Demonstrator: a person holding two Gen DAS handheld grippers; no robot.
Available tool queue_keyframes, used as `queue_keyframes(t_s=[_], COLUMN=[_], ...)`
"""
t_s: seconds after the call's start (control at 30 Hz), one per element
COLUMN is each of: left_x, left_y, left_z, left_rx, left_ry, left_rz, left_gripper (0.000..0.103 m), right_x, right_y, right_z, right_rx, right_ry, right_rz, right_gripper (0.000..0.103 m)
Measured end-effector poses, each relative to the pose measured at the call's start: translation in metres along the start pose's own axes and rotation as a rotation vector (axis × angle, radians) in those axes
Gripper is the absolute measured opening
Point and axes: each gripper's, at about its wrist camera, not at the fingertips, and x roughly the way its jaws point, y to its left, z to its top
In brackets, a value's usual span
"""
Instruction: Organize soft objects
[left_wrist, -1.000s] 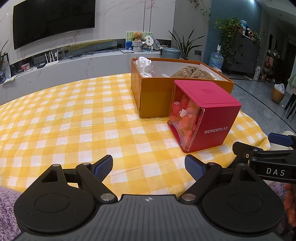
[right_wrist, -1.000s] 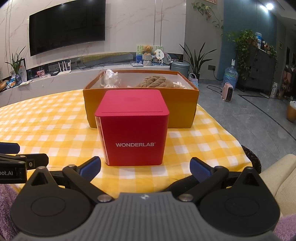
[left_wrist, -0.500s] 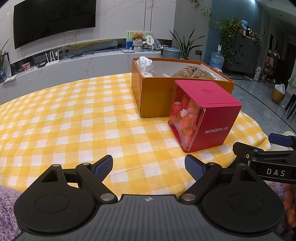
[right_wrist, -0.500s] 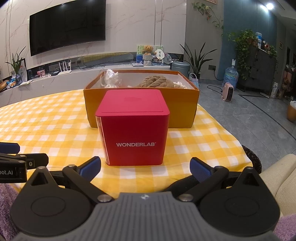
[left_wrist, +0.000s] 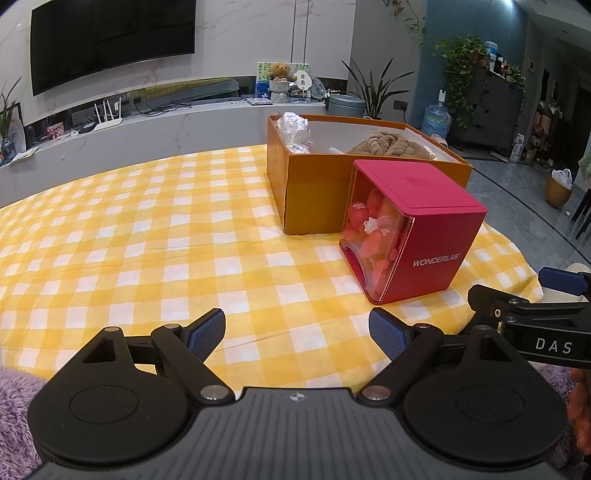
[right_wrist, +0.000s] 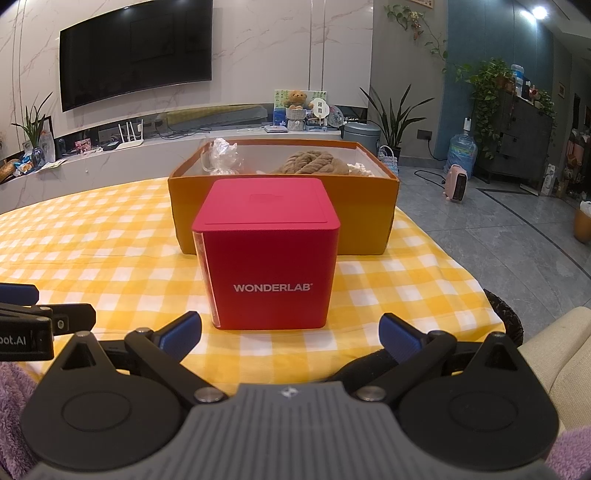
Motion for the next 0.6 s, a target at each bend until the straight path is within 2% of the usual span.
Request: queue_keyframes(t_s=[0.6], left_x=[-0.001], left_y=[-0.0002], left_z=[-0.0003], left_rx=[-0.004], left_ry=[0.0], left_rz=[-0.002], left_gripper=[0.102], right_x=[0.0], right_y=[0.0004], right_z=[0.0007], right_rx=[-0.009], right_ry=[0.01], right_rz=[0.009], right_gripper=[0.1])
